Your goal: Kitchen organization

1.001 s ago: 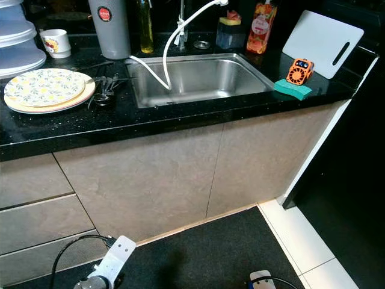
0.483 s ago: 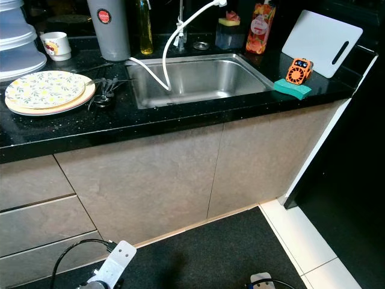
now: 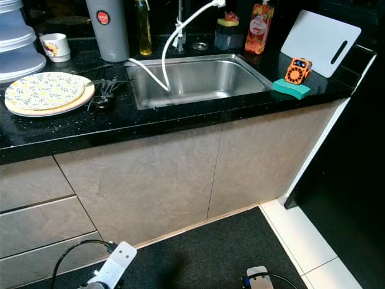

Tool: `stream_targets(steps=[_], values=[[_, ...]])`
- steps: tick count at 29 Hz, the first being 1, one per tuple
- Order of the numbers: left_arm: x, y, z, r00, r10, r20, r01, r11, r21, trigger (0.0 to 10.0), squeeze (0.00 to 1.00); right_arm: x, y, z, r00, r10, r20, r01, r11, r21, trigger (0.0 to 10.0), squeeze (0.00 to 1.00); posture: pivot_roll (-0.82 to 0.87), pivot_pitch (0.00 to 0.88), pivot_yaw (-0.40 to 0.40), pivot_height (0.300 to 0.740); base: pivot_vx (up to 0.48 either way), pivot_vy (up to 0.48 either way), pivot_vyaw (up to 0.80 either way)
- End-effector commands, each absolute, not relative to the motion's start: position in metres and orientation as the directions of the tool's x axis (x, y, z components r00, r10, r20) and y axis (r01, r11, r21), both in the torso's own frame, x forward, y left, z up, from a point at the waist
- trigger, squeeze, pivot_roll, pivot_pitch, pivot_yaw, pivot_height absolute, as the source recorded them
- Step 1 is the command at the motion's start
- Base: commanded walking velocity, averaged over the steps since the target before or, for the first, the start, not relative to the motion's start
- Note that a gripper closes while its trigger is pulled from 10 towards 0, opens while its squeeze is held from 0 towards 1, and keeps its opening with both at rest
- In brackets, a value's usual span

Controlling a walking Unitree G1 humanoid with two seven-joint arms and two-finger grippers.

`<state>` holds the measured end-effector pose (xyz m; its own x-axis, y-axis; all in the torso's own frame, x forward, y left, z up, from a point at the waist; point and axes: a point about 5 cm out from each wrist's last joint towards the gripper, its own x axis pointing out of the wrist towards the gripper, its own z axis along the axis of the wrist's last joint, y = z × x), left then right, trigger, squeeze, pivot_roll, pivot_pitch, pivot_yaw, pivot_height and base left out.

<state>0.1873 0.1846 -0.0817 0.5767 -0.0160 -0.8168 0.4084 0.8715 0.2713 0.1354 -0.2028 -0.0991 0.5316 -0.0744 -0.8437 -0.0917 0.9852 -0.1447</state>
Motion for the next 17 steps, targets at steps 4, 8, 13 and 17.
stream_targets(steps=[4,8,13,17], values=[[0.1847,0.1822,-0.0831,0.571,-0.026,-0.821,0.424,0.866,0.267,10.0,0.00,0.1373,-0.2059,-0.0978,0.540,-0.084,-0.837,-0.086,0.984,-0.154,10.0,0.00,-0.01,0.000,-0.014,0.740,0.000,0.000,0.00],[0.1852,0.1830,-0.0828,0.572,-0.023,-0.820,0.423,0.864,0.272,10.0,0.00,0.1386,-0.2053,-0.0974,0.543,-0.083,-0.836,-0.085,0.985,-0.153,10.0,0.00,-0.01,0.000,-0.012,0.740,0.000,0.000,0.00],[0.1860,0.1842,-0.0822,0.575,-0.024,-0.818,0.428,0.861,0.276,10.0,0.00,0.1405,-0.2037,-0.0970,0.549,-0.080,-0.832,-0.084,0.985,-0.149,10.0,0.00,-0.01,0.000,-0.002,0.740,0.000,0.000,0.00],[0.1865,0.1846,-0.0819,0.576,-0.025,-0.817,0.430,0.859,0.277,10.0,0.00,0.1411,-0.2036,-0.0967,0.551,-0.080,-0.831,-0.083,0.985,-0.149,10.0,0.00,-0.01,0.000,-0.001,0.740,0.000,0.000,0.00]])
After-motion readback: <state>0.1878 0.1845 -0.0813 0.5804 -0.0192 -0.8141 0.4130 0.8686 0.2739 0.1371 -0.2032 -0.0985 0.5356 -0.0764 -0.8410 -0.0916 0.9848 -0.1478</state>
